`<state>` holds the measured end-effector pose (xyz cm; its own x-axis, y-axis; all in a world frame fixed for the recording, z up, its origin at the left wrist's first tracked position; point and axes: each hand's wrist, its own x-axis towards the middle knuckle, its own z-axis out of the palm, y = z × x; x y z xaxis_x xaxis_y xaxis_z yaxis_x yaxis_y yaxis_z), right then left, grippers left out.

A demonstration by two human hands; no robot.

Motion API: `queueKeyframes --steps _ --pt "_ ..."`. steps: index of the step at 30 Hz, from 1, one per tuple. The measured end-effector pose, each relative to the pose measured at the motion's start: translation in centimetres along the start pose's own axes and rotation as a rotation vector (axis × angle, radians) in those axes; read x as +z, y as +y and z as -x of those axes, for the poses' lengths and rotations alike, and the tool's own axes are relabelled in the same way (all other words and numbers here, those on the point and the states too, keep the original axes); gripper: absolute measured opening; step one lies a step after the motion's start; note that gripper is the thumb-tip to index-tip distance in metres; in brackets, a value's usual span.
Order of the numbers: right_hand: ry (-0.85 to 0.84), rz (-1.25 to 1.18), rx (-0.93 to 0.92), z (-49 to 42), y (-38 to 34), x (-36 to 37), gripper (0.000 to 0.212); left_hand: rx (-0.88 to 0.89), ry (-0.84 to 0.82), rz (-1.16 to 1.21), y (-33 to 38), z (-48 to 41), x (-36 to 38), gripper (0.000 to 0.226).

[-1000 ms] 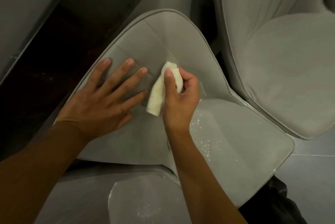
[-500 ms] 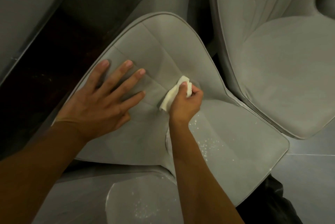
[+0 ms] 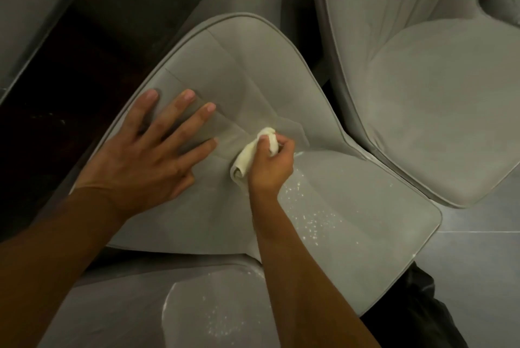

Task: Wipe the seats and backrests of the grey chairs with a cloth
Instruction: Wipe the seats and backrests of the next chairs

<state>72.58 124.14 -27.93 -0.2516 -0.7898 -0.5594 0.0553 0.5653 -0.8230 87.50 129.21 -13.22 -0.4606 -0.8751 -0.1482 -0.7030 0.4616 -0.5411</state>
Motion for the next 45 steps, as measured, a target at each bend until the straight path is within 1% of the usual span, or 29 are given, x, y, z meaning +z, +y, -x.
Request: queueKeyframes --steps 2,5,7,8,10,13,15,17,18,20,23,25,27,30,32,34,36,39,41,45 --pt "-0.039 0.111 0.098 -0.4 1.9 -0.3 0.016 0.002 -0.001 -0.007 -0.1 0.0 0.0 0.061" --pt "-0.217 0.293 0.359 -0.7 5.2 -1.1 0.02 -0.001 -0.003 -0.022 -0.2 0.1 0.0 0.061" --pt "-0.293 0.315 0.502 -0.6 6.5 -1.6 0.022 -0.001 0.001 -0.025 -0.2 0.2 0.1 0.061" --pt "-0.296 0.295 0.531 -0.3 6.7 -1.6 0.022 0.0 -0.001 -0.026 -0.1 0.2 0.2 0.062" --pt "-0.258 0.218 0.496 0.8 6.2 -1.0 0.017 -0.001 -0.006 -0.028 -0.1 0.1 0.2 0.061" --pt "-0.126 -0.027 0.272 1.5 3.7 -0.5 0.011 0.001 -0.014 -0.011 -0.1 0.1 0.2 0.061" --pt "0.008 -0.179 0.165 0.3 1.6 -1.0 0.01 0.003 -0.01 -0.014 -0.1 0.2 0.3 0.06" --pt "0.105 -0.249 0.133 -1.1 -0.1 -1.4 0.009 0.004 -0.006 -0.02 -0.1 0.2 0.4 0.06" --pt "0.114 -0.243 0.105 -1.6 -0.4 -1.3 0.011 0.002 -0.003 -0.021 -0.1 0.2 0.4 0.06" --pt "0.057 -0.117 0.09 -1.2 0.0 -0.8 0.017 0.001 0.0 -0.024 -0.1 0.2 0.4 0.06" --pt "-0.14 0.192 0.219 -0.2 3.1 -0.7 0.02 -0.002 -0.01 -0.032 -0.1 0.2 0.2 0.06" --pt "-0.242 0.288 0.308 -0.3 4.6 -1.3 0.019 -0.002 -0.021 -0.02 -0.1 0.1 0.1 0.06" --pt "-0.205 0.236 0.303 -0.6 4.0 -1.7 0.014 -0.006 -0.018 -0.018 0.0 0.1 0.1 0.059" --pt "-0.041 0.062 0.21 -1.2 0.7 -1.6 0.016 -0.009 -0.006 -0.021 0.0 0.1 0.1 0.059" --pt "0.01 -0.033 0.143 -1.0 -2.5 -1.3 0.018 -0.007 -0.005 -0.021 0.0 0.1 0.2 0.059" --pt "-0.007 -0.142 0.044 0.0 -5.6 -1.0 0.016 -0.006 -0.004 -0.025 -0.1 0.1 0.2 0.059" --pt "-0.072 -0.199 -0.051 1.5 -7.6 -0.8 0.016 -0.009 0.007 -0.028 -0.1 0.1 0.2 0.059" --pt "-0.139 -0.154 -0.126 2.5 -6.9 -0.5 0.017 -0.004 0.007 -0.035 0.0 0.2 0.3 0.061" --pt "-0.124 -0.079 -0.065 1.8 -4.5 -0.5 0.016 -0.002 0.001 -0.022 -0.1 0.1 0.2 0.06" --pt "-0.05 0.079 0.179 -0.7 -0.8 -0.6 0.023 -0.007 0.007 -0.006 -0.1 0.0 0.1 0.058"
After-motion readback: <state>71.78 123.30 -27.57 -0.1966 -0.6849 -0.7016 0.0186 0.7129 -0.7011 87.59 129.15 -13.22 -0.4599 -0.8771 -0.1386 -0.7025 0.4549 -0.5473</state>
